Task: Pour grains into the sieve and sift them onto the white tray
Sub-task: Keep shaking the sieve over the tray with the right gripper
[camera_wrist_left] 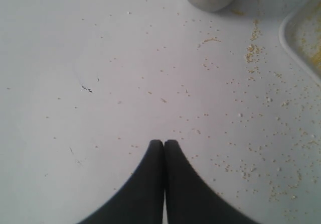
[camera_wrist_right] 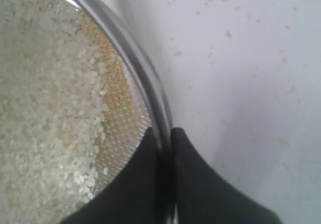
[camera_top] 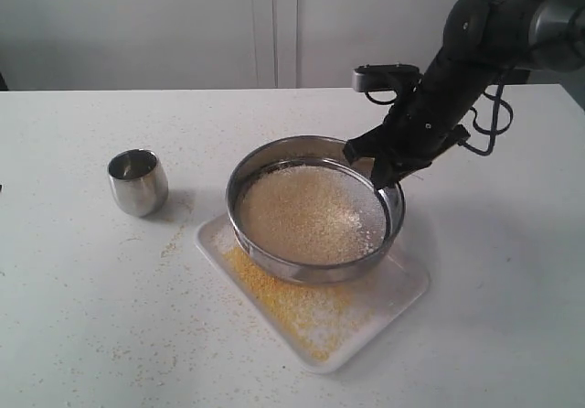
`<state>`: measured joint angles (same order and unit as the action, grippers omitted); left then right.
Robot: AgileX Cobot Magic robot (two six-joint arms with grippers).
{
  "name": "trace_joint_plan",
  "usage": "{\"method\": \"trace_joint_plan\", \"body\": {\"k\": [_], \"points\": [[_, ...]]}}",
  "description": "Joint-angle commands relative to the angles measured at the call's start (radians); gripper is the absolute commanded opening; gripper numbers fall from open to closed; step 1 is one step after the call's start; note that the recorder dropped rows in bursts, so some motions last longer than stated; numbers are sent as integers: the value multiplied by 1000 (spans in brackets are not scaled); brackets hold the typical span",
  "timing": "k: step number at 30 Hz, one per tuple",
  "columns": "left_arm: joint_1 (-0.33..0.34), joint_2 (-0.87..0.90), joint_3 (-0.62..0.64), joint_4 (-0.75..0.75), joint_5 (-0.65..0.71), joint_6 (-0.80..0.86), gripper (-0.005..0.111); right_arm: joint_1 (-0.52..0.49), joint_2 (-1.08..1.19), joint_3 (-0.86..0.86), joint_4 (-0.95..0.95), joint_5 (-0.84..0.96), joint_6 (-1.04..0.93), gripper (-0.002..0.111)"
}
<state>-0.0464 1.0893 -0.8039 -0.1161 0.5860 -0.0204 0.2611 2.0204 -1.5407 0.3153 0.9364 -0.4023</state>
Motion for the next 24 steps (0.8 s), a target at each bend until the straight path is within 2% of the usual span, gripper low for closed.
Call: {"method": "trace_joint_plan", "body": {"k": [1, 2, 3, 4, 7, 8, 11, 12, 14, 16, 17, 18, 21, 23, 24], "points": [[-6, -8, 6, -5, 11, -1, 0, -5, -15, -4, -51, 9, 14, 0], [-6, -8, 6, -5, 11, -1, 0, -14, -15, -4, -59, -28, 202, 0], [-6, -8, 6, -5, 11, -1, 0, -13, -15, -4, -43, -33, 263, 0], [-6, -8, 6, -5, 11, -1, 0, -13, -15, -4, -5, -18, 202, 0], [-6, -8, 6, -2, 10, -1, 0, 8, -15, -4, 45, 93, -232, 0], [-6, -8, 6, -2, 10, -1, 0, 8, -15, -4, 16, 83, -203, 0], [-6, -8, 6, -2, 10, -1, 0, -12, -15, -4, -79, -48, 248, 0], [-6, -8, 6, -2, 10, -1, 0, -14, -15, -4, -60, -56, 296, 0], [-6, -8, 6, -2, 10, -1, 0, -2, -15, -4, 19, -5, 109, 0], [-6, -8, 6, -2, 10, -1, 0, 12, -15, -6, 57, 90, -181, 0], [-6, -8, 6, -2, 10, -1, 0, 12, -18, -6, 43, 96, -222, 0], [-6, -8, 6, -2, 10, -1, 0, 7, -17, -6, 8, 70, -161, 0], [-6, -8, 6, -2, 10, -1, 0, -14, -17, -6, -6, -35, 225, 0], [-6, -8, 6, -2, 10, -1, 0, -2, -17, -6, 36, -1, 97, 0], [-6, -8, 6, -2, 10, -1, 0, 9, -17, -8, 34, 27, -55, 0]]}}
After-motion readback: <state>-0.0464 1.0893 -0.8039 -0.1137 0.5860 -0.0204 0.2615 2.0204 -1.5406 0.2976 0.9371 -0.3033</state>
